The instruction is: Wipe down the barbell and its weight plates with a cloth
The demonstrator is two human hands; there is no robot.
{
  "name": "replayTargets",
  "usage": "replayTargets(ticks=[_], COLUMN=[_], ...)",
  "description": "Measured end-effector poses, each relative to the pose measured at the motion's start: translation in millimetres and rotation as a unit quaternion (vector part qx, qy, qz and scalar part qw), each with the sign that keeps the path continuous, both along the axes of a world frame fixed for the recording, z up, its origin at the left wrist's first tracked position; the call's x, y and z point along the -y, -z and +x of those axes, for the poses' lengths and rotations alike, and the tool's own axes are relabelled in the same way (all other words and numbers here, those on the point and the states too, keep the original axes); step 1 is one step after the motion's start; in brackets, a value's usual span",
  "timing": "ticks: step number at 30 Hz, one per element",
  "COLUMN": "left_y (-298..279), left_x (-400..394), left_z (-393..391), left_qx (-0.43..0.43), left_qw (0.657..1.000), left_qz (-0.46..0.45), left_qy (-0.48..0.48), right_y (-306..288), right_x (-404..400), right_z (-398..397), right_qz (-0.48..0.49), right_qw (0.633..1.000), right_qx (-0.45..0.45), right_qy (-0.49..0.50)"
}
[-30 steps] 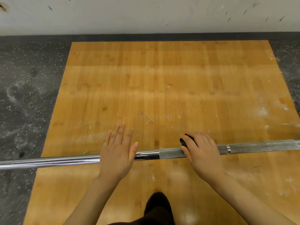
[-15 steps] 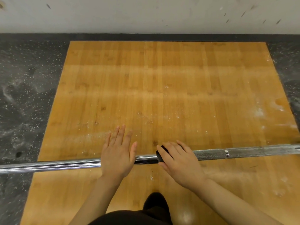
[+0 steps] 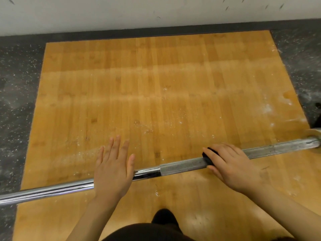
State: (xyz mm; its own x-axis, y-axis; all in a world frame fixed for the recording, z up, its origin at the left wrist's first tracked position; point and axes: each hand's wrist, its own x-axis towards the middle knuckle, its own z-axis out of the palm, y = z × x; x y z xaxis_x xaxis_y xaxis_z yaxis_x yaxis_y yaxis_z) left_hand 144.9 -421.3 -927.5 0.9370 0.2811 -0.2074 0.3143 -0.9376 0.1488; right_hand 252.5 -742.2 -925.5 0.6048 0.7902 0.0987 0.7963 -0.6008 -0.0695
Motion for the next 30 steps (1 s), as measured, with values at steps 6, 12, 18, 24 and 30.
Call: replayTargets(ticks=[6, 12, 18, 24, 30], left_y=[2, 1, -4, -3, -2], left_x=[-1, -1, 1, 0, 2], left_z=[1, 7, 14, 16, 12], left_qx=[-0.008, -0.036, -0.064, -0.105, -0.129], left_qw=[1.0, 0.999, 0.998, 0.994, 0.991], left_qz=[-0.002, 0.006, -0.002, -0.009, -0.002], left_qy=[0.0, -0.007, -0.008, -0.004, -0.018], right_y=[12, 17, 12, 5, 1], right_x=[2, 0, -3, -7, -7], right_z=[2, 9, 11, 7, -2], right_qz=[0.041, 0.066, 0.06, 0.065, 0.056], right_qw=[0.999, 0.998, 0.998, 0.997, 0.996], right_qx=[0.014, 0.015, -0.011, -0.017, -0.032], right_qy=[-0.005, -0.017, 0.008, 0.03, 0.056])
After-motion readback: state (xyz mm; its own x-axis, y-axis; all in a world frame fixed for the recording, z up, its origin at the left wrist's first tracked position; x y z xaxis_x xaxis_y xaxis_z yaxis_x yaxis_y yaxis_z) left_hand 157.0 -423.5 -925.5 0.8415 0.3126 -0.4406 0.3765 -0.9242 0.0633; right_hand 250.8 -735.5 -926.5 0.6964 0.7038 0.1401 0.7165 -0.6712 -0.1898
